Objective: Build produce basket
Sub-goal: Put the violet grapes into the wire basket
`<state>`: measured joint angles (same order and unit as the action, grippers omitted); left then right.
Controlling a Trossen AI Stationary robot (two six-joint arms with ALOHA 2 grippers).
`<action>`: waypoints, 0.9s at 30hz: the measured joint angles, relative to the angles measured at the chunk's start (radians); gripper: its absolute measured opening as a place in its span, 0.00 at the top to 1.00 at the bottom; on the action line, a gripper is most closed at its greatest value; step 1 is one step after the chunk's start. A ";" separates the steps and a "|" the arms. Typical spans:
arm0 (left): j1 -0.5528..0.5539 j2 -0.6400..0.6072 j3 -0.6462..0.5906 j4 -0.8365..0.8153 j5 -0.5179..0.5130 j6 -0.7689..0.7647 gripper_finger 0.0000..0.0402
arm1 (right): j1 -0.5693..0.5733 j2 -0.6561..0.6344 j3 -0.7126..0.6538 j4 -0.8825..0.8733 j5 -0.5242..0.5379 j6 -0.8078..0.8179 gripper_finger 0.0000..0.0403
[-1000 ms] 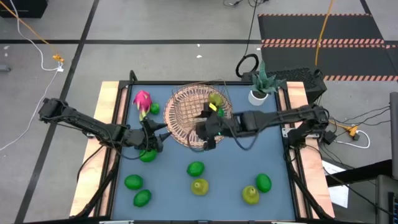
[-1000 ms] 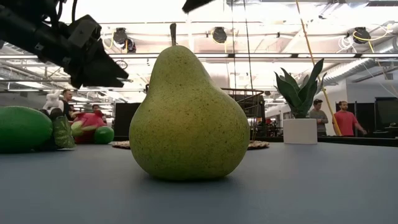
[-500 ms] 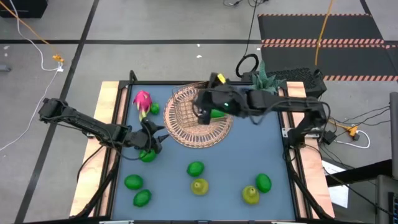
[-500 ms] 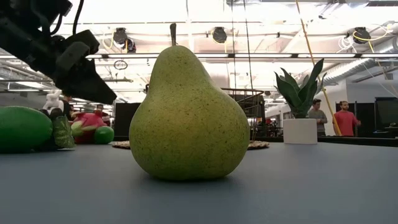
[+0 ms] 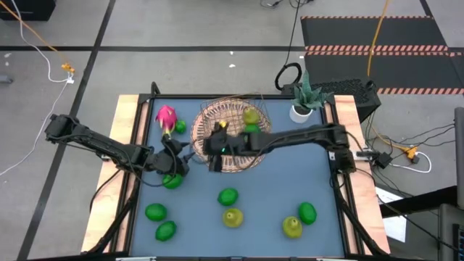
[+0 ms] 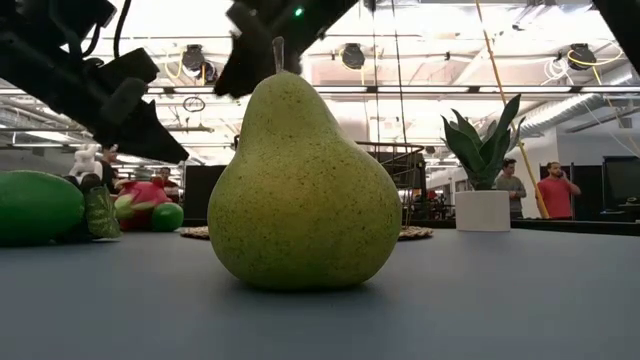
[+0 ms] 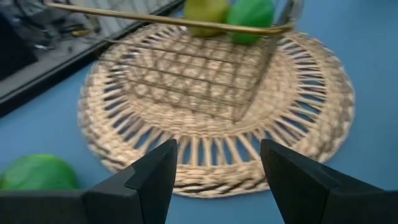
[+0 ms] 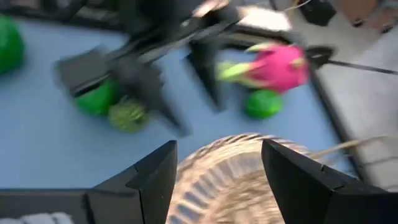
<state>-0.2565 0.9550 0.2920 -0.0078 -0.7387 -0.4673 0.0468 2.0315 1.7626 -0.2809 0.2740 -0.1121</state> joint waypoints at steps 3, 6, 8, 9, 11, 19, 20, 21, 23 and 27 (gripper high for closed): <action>0.000 0.000 0.000 -0.040 -0.025 -0.033 0.42 | 0.028 0.046 -0.001 0.074 0.008 0.003 0.43; 0.000 0.000 0.001 -0.111 -0.031 -0.063 0.42 | 0.052 0.089 0.000 0.186 0.008 0.002 0.43; 0.000 0.000 0.002 -0.190 -0.030 -0.092 0.42 | 0.063 0.115 0.000 0.263 0.008 0.002 0.43; 0.003 -0.002 0.005 -0.252 -0.030 -0.122 0.42 | 0.067 0.132 0.000 0.308 0.010 0.002 0.43; 0.012 -0.002 0.017 -0.360 -0.030 -0.195 0.42 | 0.075 0.162 0.000 0.385 0.006 0.002 0.43; 0.041 -0.002 0.069 -0.479 -0.031 -0.263 0.42 | 0.080 0.289 0.029 0.561 0.010 0.003 0.43; 0.043 -0.001 0.076 -0.492 -0.029 -0.252 0.42 | 0.080 0.298 0.040 0.561 0.012 0.003 0.43; 0.042 -0.001 0.086 -0.509 -0.028 -0.244 0.42 | 0.079 0.309 0.051 0.563 0.013 0.003 0.43; 0.042 -0.001 0.113 -0.562 -0.030 -0.236 0.42 | 0.078 0.324 0.069 0.573 -0.001 -0.005 0.43; 0.043 0.000 0.165 -0.706 -0.050 -0.272 0.42 | 0.068 0.352 0.076 0.635 -0.074 -0.061 0.41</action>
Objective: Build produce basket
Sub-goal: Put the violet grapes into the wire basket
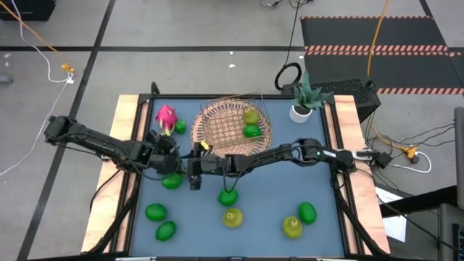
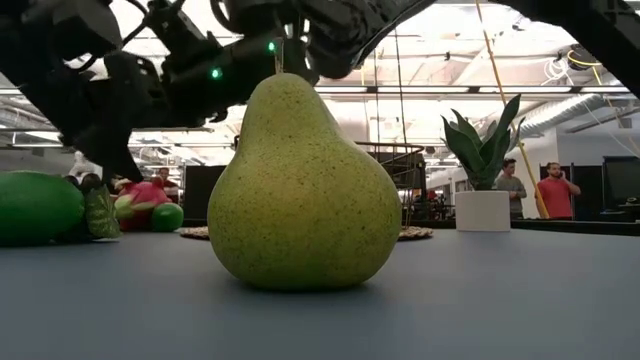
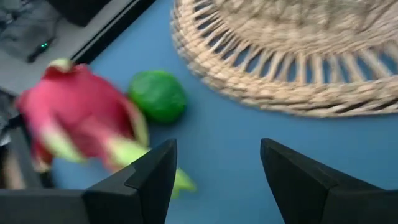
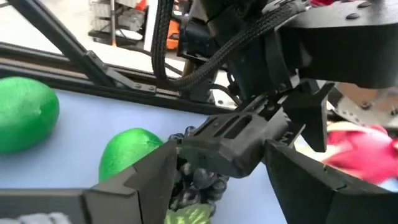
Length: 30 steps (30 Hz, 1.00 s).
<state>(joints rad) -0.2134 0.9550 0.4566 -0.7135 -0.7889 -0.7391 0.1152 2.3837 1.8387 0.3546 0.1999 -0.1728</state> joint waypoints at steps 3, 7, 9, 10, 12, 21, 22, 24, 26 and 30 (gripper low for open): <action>0.001 -0.001 0.025 -0.050 -0.029 -0.055 0.42 | -0.012 0.006 0.002 0.001 -0.003 -0.003 0.35; 0.008 -0.003 0.041 -0.080 -0.073 -0.188 0.42 | -0.029 0.019 -0.001 -0.063 -0.086 0.055 0.28; 0.018 -0.008 0.042 -0.146 -0.085 -0.279 0.42 | -0.029 0.036 -0.005 -0.097 -0.118 0.069 0.26; 0.023 -0.008 0.041 -0.202 -0.076 -0.312 0.42 | -0.025 0.037 -0.008 -0.121 -0.121 0.067 0.26; 0.033 -0.009 0.057 -0.254 -0.075 -0.364 0.42 | -0.013 0.030 -0.007 -0.109 -0.118 0.049 0.26; 0.035 -0.035 0.173 -0.327 -0.088 -0.266 0.42 | -0.021 0.030 -0.003 0.031 -0.104 0.022 0.27; 0.035 -0.041 0.195 -0.326 -0.088 -0.244 0.42 | -0.031 0.035 -0.003 0.045 -0.100 0.023 0.27; 0.035 -0.053 0.238 -0.327 -0.091 -0.193 0.42 | -0.045 0.047 -0.002 0.084 -0.102 0.030 0.27; 0.035 -0.061 0.275 -0.327 -0.111 -0.148 0.42 | -0.060 0.062 -0.002 0.098 -0.130 0.043 0.27; 0.035 -0.082 0.338 -0.327 -0.174 -0.102 0.42 | -0.076 0.096 -0.003 0.091 -0.162 0.055 0.27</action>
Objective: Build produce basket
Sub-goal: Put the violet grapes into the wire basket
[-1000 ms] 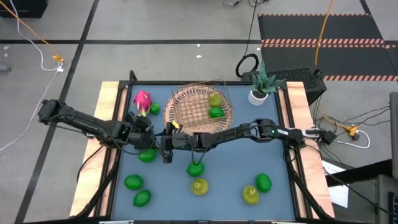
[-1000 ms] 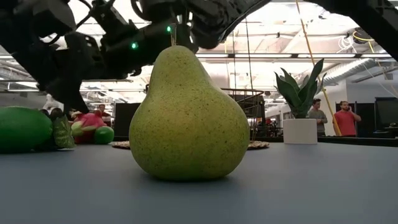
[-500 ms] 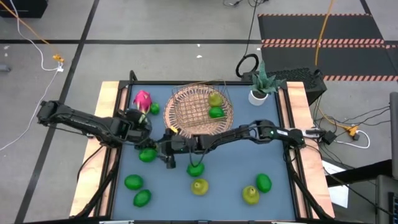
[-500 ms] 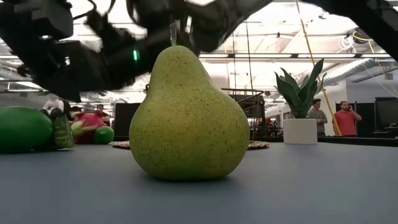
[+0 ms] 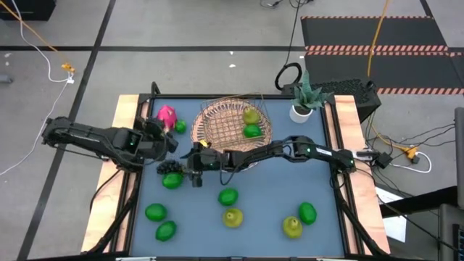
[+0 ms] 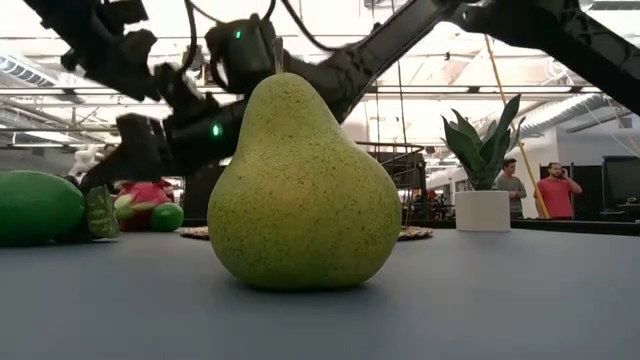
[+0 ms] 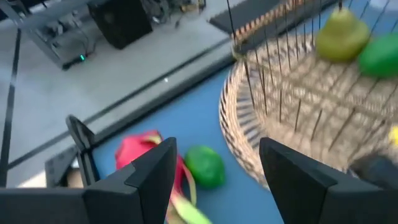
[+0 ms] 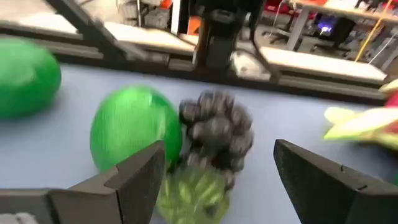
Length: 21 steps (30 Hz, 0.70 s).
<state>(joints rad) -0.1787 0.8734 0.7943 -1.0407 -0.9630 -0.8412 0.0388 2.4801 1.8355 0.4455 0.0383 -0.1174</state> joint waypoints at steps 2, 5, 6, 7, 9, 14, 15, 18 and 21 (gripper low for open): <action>0.000 -0.003 0.019 0.000 -0.023 0.017 0.42 | -0.006 0.009 0.000 -0.003 -0.035 0.001 0.27; 0.000 -0.007 0.038 -0.001 -0.039 0.025 0.42 | -0.007 0.023 0.002 -0.005 -0.044 0.000 0.27; 0.000 -0.007 0.040 -0.001 -0.044 0.026 0.42 | -0.007 0.027 0.001 -0.018 -0.044 0.000 0.27; 0.000 -0.006 0.041 -0.002 -0.048 0.026 0.42 | -0.007 0.030 0.001 -0.027 -0.044 -0.001 0.28; 0.000 -0.006 0.041 -0.002 -0.053 0.024 0.42 | -0.007 0.038 0.001 -0.023 -0.044 -0.004 0.29; 0.000 -0.005 0.041 -0.002 -0.054 0.017 0.42 | -0.013 0.037 0.001 -0.024 -0.044 -0.007 0.40; 0.000 -0.005 0.041 -0.002 -0.054 0.017 0.42 | -0.014 0.036 0.001 -0.037 -0.044 -0.007 0.43; 0.000 -0.005 0.041 -0.002 -0.054 0.017 0.42 | -0.020 0.038 0.001 -0.060 -0.045 -0.001 0.53; 0.000 -0.005 0.041 -0.002 -0.054 0.017 0.42 | -0.026 0.038 0.001 -0.062 -0.066 0.001 0.64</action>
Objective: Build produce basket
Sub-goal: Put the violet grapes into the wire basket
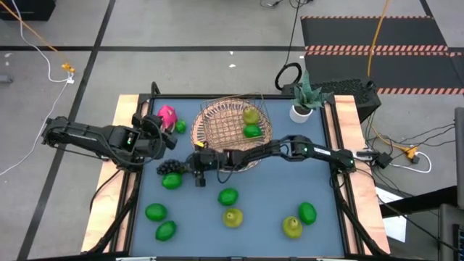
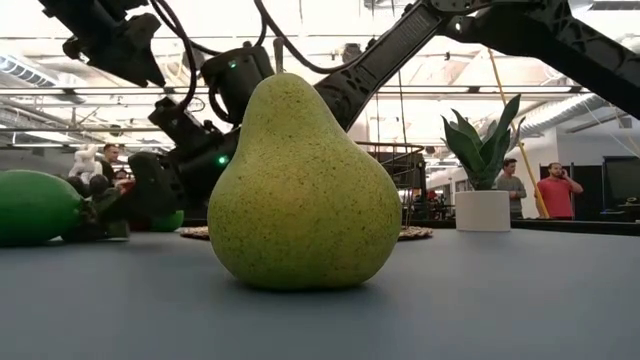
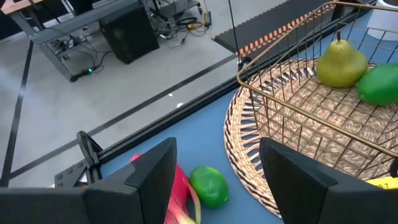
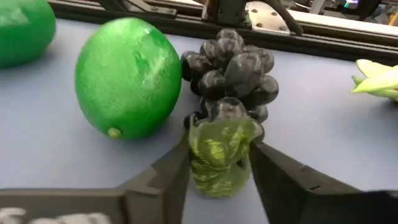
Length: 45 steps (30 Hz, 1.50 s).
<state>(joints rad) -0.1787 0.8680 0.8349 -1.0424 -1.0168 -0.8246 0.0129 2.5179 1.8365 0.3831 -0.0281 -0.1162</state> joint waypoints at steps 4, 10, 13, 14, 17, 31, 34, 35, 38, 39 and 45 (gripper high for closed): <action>0.000 0.000 0.000 0.000 0.000 0.006 0.42 | -0.001 -0.001 0.000 -0.015 -0.001 0.020 0.80; 0.000 0.000 -0.001 -0.001 0.000 0.019 0.42 | 0.000 -0.015 0.000 -0.096 0.001 0.035 0.98; 0.000 0.000 -0.001 -0.002 0.000 0.019 0.42 | 0.000 -0.051 0.000 -0.202 0.029 0.068 0.97; 0.000 0.000 -0.001 -0.002 0.000 0.019 0.42 | 0.000 -0.061 0.000 -0.234 0.035 0.070 0.97; 0.000 0.000 -0.001 -0.004 0.001 0.023 0.42 | 0.008 -0.104 0.000 -0.341 0.058 0.067 0.99; 0.000 0.000 -0.001 -0.004 0.002 0.034 0.42 | 0.037 -0.230 0.000 -0.599 0.053 0.047 0.81; 0.000 0.000 -0.001 -0.004 0.002 0.034 0.42 | 0.040 -0.229 0.000 -0.580 0.055 0.022 0.69; 0.000 0.000 -0.001 -0.004 0.002 0.034 0.42 | 0.041 -0.228 0.000 -0.569 0.057 0.014 0.64; 0.000 0.000 -0.001 -0.004 0.002 0.037 0.42 | 0.047 -0.226 -0.001 -0.529 0.056 -0.014 0.52; 0.000 0.000 -0.001 -0.004 0.002 0.037 0.42 | 0.051 -0.225 -0.005 -0.497 0.057 -0.026 0.49; 0.000 0.001 -0.002 -0.001 0.002 0.037 0.42 | 0.080 -0.171 -0.017 -0.319 0.057 -0.037 0.32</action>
<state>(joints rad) -0.1787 0.8687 0.8333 -1.0436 -1.0145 -0.7876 0.0925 2.3468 1.8194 0.0640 0.0294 -0.1534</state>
